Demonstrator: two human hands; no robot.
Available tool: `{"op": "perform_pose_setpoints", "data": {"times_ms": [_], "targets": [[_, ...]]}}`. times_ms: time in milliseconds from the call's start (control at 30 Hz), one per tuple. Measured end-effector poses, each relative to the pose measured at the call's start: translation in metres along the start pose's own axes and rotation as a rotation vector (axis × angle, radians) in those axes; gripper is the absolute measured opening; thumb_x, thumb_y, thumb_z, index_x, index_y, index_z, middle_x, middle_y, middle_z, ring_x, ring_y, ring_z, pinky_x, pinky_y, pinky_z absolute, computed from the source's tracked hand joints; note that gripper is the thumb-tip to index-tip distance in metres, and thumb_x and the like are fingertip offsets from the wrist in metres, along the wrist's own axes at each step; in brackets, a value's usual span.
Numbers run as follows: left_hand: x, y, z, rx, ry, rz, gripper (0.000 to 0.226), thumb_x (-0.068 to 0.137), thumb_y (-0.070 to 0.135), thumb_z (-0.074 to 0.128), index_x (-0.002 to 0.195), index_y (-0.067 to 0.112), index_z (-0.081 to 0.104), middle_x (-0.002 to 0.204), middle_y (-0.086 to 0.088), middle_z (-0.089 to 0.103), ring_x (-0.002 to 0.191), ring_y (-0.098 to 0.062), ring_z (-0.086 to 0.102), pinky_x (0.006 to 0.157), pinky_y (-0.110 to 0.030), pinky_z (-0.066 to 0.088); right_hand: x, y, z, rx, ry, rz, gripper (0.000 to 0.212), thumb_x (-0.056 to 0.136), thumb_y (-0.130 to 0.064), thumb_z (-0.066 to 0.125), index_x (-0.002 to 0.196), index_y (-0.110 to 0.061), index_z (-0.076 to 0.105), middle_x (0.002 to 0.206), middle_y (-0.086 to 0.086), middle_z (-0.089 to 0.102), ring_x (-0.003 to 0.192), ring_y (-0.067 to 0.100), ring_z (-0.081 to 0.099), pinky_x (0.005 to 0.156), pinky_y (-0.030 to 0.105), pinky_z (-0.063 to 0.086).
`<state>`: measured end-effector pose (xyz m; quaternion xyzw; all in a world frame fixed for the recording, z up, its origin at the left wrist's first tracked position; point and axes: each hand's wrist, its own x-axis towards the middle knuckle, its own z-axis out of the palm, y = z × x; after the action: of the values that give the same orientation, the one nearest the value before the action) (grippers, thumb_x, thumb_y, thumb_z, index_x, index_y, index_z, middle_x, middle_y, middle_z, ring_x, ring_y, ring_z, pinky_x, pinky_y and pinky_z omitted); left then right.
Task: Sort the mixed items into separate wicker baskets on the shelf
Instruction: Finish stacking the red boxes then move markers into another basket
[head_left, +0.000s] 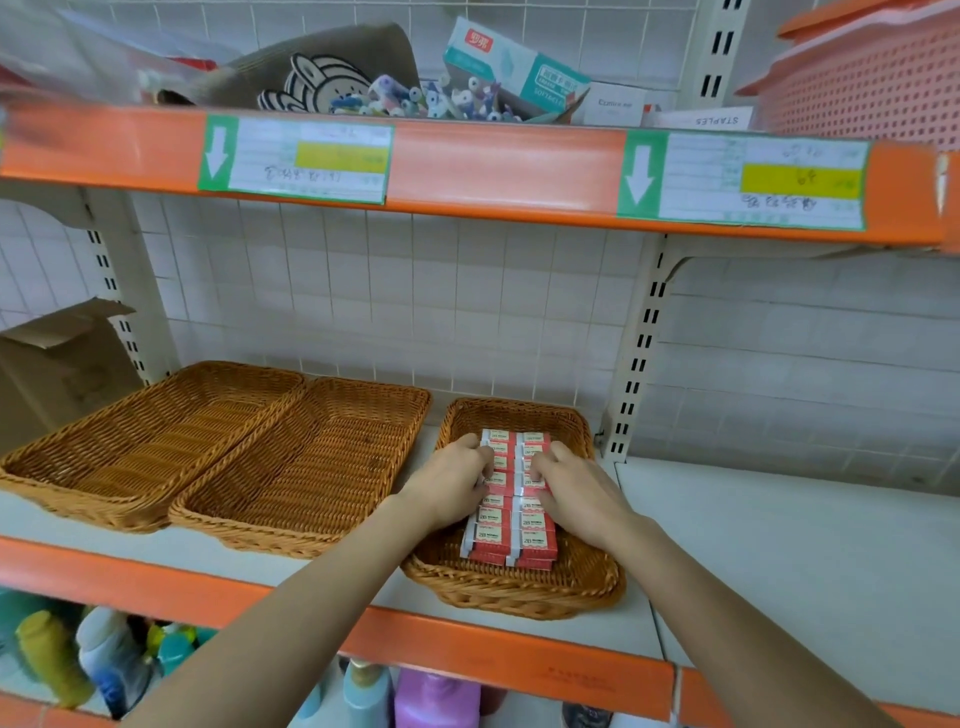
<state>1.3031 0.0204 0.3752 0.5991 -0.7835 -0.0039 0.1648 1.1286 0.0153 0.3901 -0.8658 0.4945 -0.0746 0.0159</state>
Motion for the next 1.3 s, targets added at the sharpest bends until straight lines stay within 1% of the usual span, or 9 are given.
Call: {"op": "perform_pose_setpoints", "data": {"times_ms": [133,233,367,467,600,700,800,900,1300], "targets": [[-0.004,0.003,-0.001,0.105,0.018,0.084,0.023,0.096,0.023,0.049,0.113,0.012,0.061,0.117,-0.003,0.054,0.109,-0.019,0.050,0.086,-0.027,0.046,-0.008,0.003,0.003,-0.045,0.007,-0.003,0.038,0.101,-0.027,0.043,0.137,-0.018,0.049,0.136,0.000,0.046,0.123,0.019,0.042,0.108,0.033,0.029],[-0.008,0.007,-0.002,0.124,-0.023,0.120,0.029,0.098,0.026,0.046,0.117,0.011,0.062,0.117,-0.003,0.055,0.112,-0.019,0.050,0.090,-0.031,0.048,-0.019,0.004,0.003,-0.076,-0.021,0.007,0.044,0.103,-0.030,0.037,0.145,-0.021,0.040,0.145,0.000,0.040,0.131,0.019,0.033,0.112,0.036,0.020],[-0.017,0.022,-0.005,0.154,-0.093,0.066,0.036,0.099,0.032,0.043,0.125,0.011,0.058,0.121,-0.005,0.052,0.112,-0.020,0.051,0.093,-0.033,0.047,-0.035,0.007,-0.004,-0.028,-0.162,0.046,0.057,0.104,-0.041,0.029,0.154,-0.020,0.015,0.161,0.000,0.011,0.147,0.020,0.006,0.120,0.041,0.003],[-0.025,0.040,-0.007,0.260,-0.178,-0.034,0.041,0.099,0.038,0.039,0.128,0.013,0.055,0.126,-0.007,0.053,0.115,-0.026,0.050,0.095,-0.038,0.045,-0.048,0.011,-0.010,0.036,-0.278,0.072,0.069,0.100,-0.056,0.023,0.155,-0.024,-0.003,0.162,0.000,-0.008,0.149,0.018,-0.008,0.120,0.045,-0.003],[-0.034,0.067,-0.006,0.200,-0.268,-0.169,0.049,0.100,0.045,0.033,0.134,0.014,0.049,0.139,-0.012,0.048,0.126,-0.032,0.044,0.104,-0.046,0.039,-0.083,0.024,-0.018,0.064,-0.273,0.058,0.068,0.099,-0.059,0.018,0.155,-0.026,-0.003,0.162,-0.002,-0.010,0.149,0.016,-0.009,0.119,0.044,-0.005],[-0.047,0.096,-0.004,0.067,-0.219,-0.136,0.056,0.103,0.044,0.026,0.149,0.012,0.031,0.157,-0.007,0.025,0.144,-0.027,0.022,0.118,-0.039,0.019,-0.117,0.042,-0.020,0.068,-0.258,0.048,0.067,0.100,-0.057,0.019,0.155,-0.025,-0.004,0.162,-0.003,-0.009,0.148,0.014,-0.009,0.120,0.044,-0.005],[-0.060,0.131,0.002,0.067,-0.161,-0.100,0.073,0.097,0.059,0.018,0.153,0.012,0.017,0.161,-0.007,0.010,0.148,-0.021,0.008,0.120,-0.036,0.008,-0.150,0.062,-0.019,0.039,-0.244,0.050,0.068,0.099,-0.057,0.020,0.154,-0.025,-0.005,0.162,-0.004,-0.011,0.148,0.013,-0.011,0.119,0.046,-0.006],[-0.076,0.169,0.015,0.094,-0.177,-0.108,0.065,0.101,0.051,0.023,0.154,0.018,0.007,0.162,-0.003,-0.002,0.149,-0.020,-0.001,0.120,-0.040,0.000,-0.182,0.082,-0.019,0.008,-0.242,0.049,0.069,0.099,-0.058,0.019,0.154,-0.026,-0.008,0.161,-0.004,-0.015,0.148,0.014,-0.013,0.119,0.048,-0.007],[-0.055,0.306,0.047,0.134,-0.352,0.060,0.068,0.101,0.051,0.024,0.154,0.018,-0.002,0.161,-0.006,-0.009,0.148,-0.025,-0.010,0.120,-0.042,-0.002,-0.288,0.178,-0.042,-0.020,-0.221,0.236,0.068,0.100,-0.057,0.019,0.154,-0.027,-0.007,0.162,-0.003,-0.012,0.148,0.015,-0.012,0.119,0.046,-0.007]]}}
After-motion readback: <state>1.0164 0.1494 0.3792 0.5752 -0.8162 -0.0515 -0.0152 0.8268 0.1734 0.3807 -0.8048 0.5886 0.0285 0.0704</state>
